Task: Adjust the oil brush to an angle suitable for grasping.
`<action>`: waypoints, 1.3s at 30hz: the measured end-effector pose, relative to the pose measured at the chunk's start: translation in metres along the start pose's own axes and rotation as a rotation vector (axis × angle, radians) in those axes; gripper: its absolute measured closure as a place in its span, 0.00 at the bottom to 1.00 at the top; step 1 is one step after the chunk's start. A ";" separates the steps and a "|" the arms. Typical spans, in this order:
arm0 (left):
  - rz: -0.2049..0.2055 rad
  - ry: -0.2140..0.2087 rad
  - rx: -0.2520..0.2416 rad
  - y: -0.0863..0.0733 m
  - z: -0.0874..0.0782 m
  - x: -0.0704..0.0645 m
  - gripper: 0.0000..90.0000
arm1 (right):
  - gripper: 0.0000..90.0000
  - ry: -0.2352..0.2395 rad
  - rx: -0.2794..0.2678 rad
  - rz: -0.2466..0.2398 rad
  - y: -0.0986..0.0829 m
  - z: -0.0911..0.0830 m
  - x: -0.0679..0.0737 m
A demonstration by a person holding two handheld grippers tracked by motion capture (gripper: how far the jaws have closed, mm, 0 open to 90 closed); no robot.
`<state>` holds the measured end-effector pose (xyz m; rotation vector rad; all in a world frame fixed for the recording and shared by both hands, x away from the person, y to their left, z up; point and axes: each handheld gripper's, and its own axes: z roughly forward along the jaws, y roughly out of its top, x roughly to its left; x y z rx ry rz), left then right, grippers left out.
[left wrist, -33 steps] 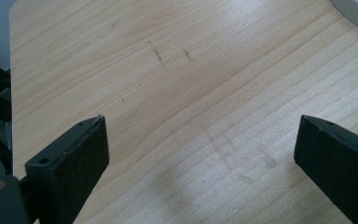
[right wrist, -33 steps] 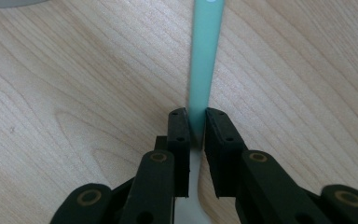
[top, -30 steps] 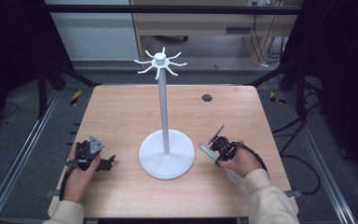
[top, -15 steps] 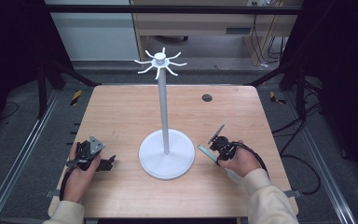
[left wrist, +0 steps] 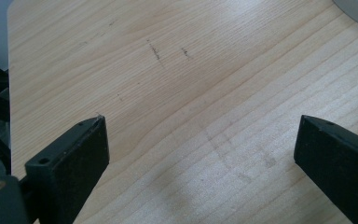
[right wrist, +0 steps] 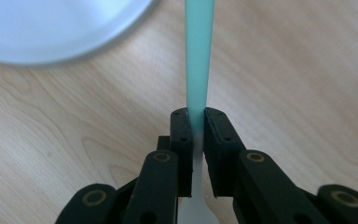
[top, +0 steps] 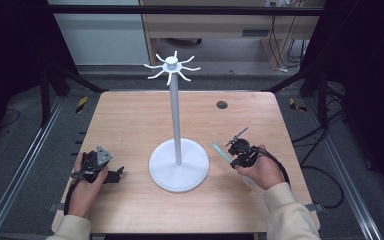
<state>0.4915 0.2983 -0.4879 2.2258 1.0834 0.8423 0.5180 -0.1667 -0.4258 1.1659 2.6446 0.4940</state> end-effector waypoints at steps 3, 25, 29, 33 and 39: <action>0.002 0.001 0.001 0.000 0.000 0.000 0.03 | 0.91 -0.013 -0.046 0.008 0.003 -0.009 -0.002; 0.000 0.002 0.002 0.000 0.000 -0.002 0.03 | 0.91 -0.049 -0.461 0.148 0.023 -0.073 -0.025; -0.002 0.002 -0.008 0.001 -0.001 -0.001 0.03 | 0.91 -0.062 -0.495 0.155 0.022 -0.072 -0.019; -0.001 0.002 -0.009 0.001 -0.001 0.000 0.03 | 0.91 -0.053 -0.533 0.166 0.023 -0.073 -0.015; 0.003 -0.002 -0.012 0.002 -0.002 -0.001 0.03 | 0.91 -0.057 -0.606 0.157 0.021 -0.081 -0.004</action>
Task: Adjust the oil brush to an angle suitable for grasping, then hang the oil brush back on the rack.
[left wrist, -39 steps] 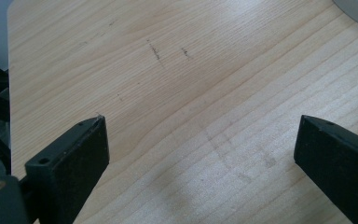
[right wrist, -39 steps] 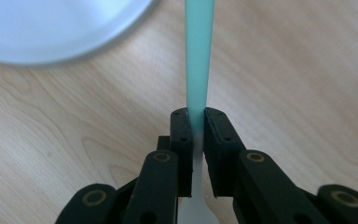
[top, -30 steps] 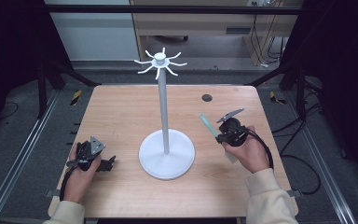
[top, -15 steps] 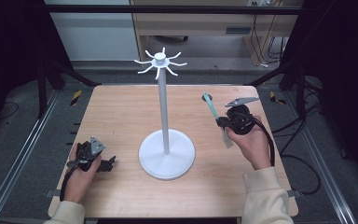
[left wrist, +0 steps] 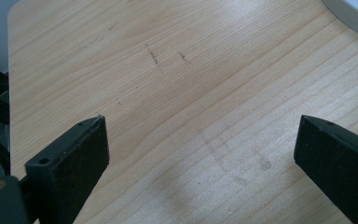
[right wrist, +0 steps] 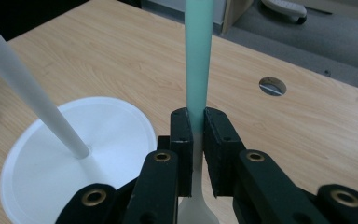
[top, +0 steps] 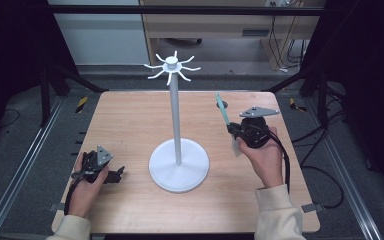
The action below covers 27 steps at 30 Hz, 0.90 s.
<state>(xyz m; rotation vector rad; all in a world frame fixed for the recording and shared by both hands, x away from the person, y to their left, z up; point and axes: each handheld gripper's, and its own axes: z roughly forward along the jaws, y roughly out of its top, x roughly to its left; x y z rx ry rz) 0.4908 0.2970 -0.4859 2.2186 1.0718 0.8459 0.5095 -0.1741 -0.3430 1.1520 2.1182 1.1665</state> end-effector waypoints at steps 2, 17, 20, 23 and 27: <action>0.000 -0.002 0.000 0.000 0.000 -0.001 0.03 | 0.91 0.001 -0.012 0.002 0.000 -0.002 0.001; 0.005 -0.004 0.001 0.001 0.000 -0.001 0.03 | 0.91 0.017 -0.139 0.007 0.002 -0.026 0.007; 0.003 -0.007 -0.002 0.001 0.001 -0.002 0.03 | 0.91 0.026 -0.159 0.006 0.002 -0.029 0.010; 0.007 -0.007 0.000 0.002 0.001 -0.003 0.03 | 0.91 0.041 -0.182 -0.001 0.005 -0.034 0.016; 0.009 -0.007 0.003 0.002 0.001 -0.002 0.03 | 0.91 0.053 -0.199 -0.011 0.008 -0.038 0.020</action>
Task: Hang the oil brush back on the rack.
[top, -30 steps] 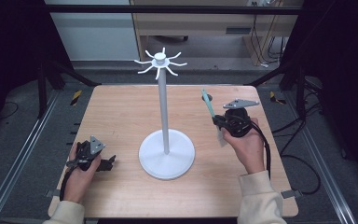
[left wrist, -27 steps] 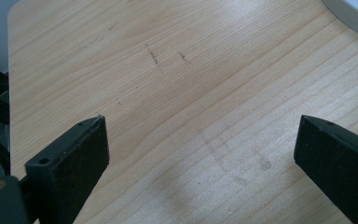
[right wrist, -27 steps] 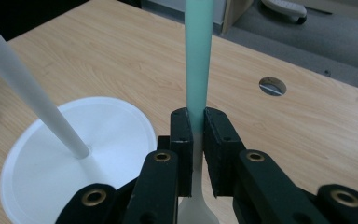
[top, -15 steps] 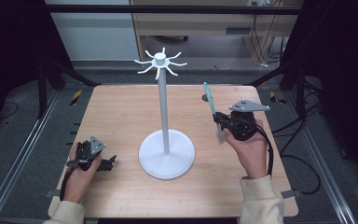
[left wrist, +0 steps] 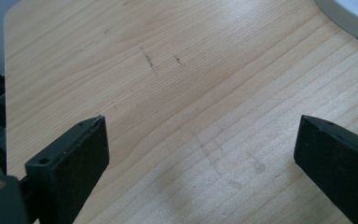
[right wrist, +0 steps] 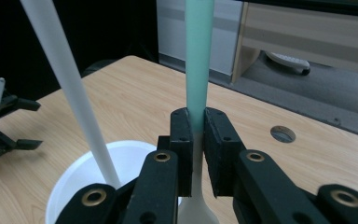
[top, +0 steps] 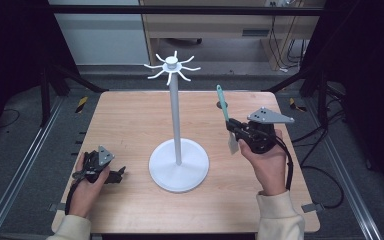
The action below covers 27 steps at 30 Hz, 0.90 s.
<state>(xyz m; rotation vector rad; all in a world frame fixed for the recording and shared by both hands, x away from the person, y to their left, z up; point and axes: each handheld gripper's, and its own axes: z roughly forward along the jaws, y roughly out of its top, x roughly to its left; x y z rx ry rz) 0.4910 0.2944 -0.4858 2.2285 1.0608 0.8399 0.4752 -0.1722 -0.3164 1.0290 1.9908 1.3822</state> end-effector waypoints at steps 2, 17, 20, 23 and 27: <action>-0.004 0.001 -0.004 0.000 0.000 0.000 0.03 | 0.91 0.013 -0.017 -0.006 0.003 -0.002 0.004; 0.002 -0.002 0.000 0.000 0.001 -0.001 0.03 | 0.91 0.069 -0.091 -0.034 0.017 -0.014 0.024; 0.003 -0.003 0.002 0.000 0.001 -0.001 0.03 | 0.91 0.077 -0.103 -0.037 0.019 -0.016 0.027; 0.005 -0.005 0.005 0.000 0.001 -0.001 0.03 | 0.91 0.090 -0.113 -0.039 0.021 -0.017 0.030; 0.005 -0.007 0.004 0.000 0.001 -0.001 0.03 | 0.91 0.096 -0.126 -0.051 0.024 -0.020 0.035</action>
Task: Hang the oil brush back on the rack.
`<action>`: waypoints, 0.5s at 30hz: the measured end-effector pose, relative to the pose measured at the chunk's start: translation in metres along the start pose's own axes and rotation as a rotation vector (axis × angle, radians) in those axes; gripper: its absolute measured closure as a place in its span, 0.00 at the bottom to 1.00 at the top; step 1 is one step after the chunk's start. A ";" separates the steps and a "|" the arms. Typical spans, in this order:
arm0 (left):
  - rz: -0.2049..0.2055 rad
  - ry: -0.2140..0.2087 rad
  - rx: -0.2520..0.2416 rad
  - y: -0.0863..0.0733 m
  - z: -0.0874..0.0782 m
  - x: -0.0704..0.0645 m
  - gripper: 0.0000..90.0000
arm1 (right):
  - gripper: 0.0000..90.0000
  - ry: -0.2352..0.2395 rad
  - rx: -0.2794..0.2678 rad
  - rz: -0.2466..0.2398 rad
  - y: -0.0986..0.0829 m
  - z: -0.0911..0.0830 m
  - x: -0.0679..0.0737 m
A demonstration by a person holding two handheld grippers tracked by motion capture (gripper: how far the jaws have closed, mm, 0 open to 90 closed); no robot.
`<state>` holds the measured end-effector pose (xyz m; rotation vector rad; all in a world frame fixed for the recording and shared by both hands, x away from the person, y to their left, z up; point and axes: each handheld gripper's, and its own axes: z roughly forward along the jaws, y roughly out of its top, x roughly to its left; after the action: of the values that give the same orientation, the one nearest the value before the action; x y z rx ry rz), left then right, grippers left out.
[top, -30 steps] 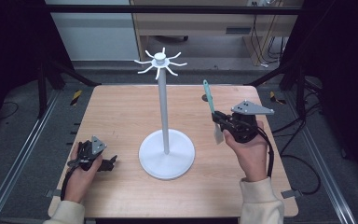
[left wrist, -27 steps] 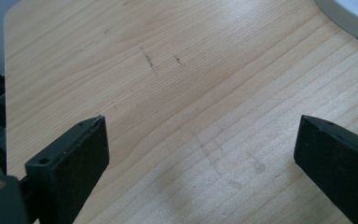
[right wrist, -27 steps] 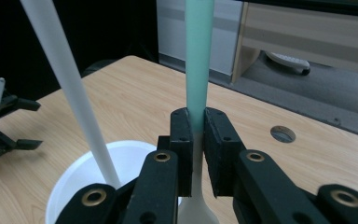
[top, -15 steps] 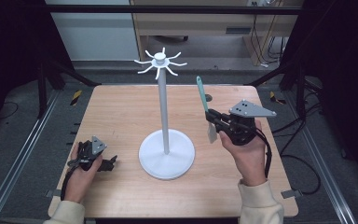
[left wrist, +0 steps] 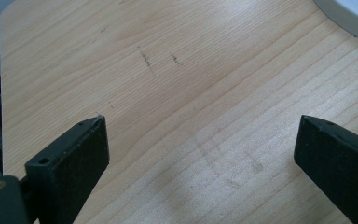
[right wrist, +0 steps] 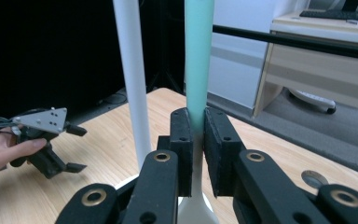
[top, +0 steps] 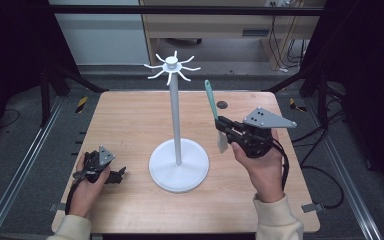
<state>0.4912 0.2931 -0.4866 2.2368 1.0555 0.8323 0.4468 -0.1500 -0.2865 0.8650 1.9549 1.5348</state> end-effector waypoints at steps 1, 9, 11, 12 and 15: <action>0.000 0.000 0.000 0.000 0.000 0.000 0.03 | 0.91 -0.001 -0.007 -0.001 0.001 0.000 0.001; -0.005 0.003 -0.001 0.000 0.000 0.001 0.03 | 0.91 0.011 -0.050 -0.025 0.011 -0.005 0.014; -0.002 0.002 0.001 0.000 0.000 0.001 0.03 | 0.91 0.008 -0.061 -0.033 0.013 -0.007 0.017; 0.000 0.001 0.002 0.000 0.000 0.001 0.03 | 0.91 0.008 -0.066 -0.034 0.014 -0.008 0.018; -0.002 0.002 0.001 0.000 0.000 0.001 0.03 | 0.91 0.015 -0.074 -0.045 0.018 -0.010 0.022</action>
<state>0.4914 0.2939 -0.4867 2.2360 1.0588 0.8330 0.4281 -0.1375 -0.2671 0.7757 1.9024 1.5819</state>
